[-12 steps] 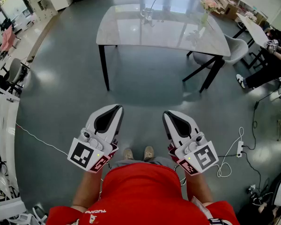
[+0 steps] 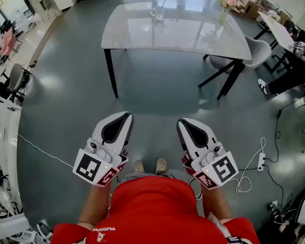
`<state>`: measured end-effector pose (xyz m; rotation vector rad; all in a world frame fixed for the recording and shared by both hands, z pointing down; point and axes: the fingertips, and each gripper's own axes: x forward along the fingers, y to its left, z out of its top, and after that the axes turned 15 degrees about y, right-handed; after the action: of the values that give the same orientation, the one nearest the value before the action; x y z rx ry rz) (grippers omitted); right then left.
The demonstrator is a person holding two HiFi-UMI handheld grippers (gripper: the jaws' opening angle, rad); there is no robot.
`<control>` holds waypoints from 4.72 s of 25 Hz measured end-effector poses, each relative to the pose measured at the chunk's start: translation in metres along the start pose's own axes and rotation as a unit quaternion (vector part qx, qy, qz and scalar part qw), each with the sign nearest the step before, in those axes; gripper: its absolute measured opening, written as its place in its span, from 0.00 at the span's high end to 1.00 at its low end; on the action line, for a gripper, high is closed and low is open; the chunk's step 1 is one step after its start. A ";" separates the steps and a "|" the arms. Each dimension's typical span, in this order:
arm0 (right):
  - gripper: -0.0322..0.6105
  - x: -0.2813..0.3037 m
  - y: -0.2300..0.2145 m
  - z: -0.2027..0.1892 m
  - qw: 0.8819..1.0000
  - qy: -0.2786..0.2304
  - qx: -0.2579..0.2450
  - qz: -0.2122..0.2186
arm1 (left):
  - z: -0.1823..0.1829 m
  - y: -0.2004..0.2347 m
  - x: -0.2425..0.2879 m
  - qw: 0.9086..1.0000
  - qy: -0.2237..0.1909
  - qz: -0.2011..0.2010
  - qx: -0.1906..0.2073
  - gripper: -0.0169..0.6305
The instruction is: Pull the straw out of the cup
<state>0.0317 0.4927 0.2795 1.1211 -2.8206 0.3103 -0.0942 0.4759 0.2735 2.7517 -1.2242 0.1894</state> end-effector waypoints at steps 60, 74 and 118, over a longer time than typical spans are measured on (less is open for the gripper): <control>0.95 0.215 -0.217 0.082 0.998 0.011 -0.046 -0.039 | 0.046 0.233 0.211 0.999 -0.011 0.016 0.026 0.97; 0.95 0.302 -0.267 0.105 0.997 0.020 -0.040 -0.067 | 0.061 0.328 0.267 1.000 -0.014 -0.007 0.007 0.97; 0.95 0.445 -0.521 0.159 0.996 0.031 -0.083 0.022 | 0.103 0.441 0.499 0.996 -0.014 0.091 -0.005 0.97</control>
<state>0.0653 -0.2101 0.2758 0.9981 -2.7600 0.1102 -0.0850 -0.1981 0.2811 2.6411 -1.4796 0.1603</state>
